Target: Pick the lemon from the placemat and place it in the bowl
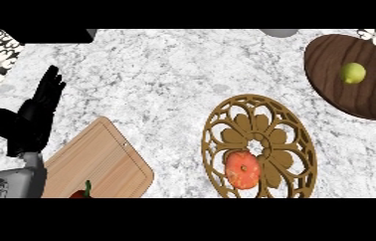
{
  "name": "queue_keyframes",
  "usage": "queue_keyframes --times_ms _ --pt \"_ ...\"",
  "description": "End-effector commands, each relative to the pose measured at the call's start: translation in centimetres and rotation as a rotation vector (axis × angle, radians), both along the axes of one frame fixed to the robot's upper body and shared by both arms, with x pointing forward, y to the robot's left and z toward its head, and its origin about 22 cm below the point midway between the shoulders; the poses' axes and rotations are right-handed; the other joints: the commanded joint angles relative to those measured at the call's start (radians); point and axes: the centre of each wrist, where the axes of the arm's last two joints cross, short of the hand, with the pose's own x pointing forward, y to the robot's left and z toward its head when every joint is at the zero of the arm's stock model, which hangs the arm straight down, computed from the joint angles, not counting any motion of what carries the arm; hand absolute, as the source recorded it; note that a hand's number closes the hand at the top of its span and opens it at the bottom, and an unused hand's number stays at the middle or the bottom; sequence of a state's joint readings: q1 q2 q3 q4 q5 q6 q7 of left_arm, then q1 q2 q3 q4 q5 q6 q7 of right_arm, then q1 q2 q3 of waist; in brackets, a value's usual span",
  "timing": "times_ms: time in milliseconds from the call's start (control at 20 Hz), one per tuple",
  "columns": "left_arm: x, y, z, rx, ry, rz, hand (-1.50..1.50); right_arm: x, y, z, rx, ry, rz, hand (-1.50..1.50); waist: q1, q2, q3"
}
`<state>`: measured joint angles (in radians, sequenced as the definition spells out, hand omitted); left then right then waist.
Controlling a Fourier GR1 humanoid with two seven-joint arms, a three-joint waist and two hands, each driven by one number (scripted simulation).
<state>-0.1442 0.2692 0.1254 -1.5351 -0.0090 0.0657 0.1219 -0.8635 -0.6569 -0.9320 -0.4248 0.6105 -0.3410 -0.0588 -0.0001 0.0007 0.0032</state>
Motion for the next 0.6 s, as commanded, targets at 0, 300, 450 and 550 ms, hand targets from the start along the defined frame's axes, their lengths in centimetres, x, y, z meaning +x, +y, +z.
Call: queue_keyframes --times_ms 0,300,450,550 --pt "-0.5 0.3 0.6 0.017 0.008 -0.011 0.0 -3.4 -3.1 -1.1 0.073 -0.181 -0.037 -1.5 -0.01 -0.005 -0.001" --pt "1.3 0.6 1.3 0.001 -0.004 0.004 0.0 -10.2 -7.7 -2.9 0.109 -0.118 -0.011 -1.5 -0.019 -0.003 -0.004" --pt "-0.4 0.5 1.0 -0.02 0.001 0.008 0.0 -14.2 -8.7 -5.5 0.128 -0.159 0.01 -1.5 -0.025 -0.008 -0.004" --pt "-0.4 0.8 0.9 0.004 0.006 0.023 0.0 -16.5 -10.9 -2.7 0.153 -0.188 0.042 -1.5 -0.023 -0.006 -0.004"
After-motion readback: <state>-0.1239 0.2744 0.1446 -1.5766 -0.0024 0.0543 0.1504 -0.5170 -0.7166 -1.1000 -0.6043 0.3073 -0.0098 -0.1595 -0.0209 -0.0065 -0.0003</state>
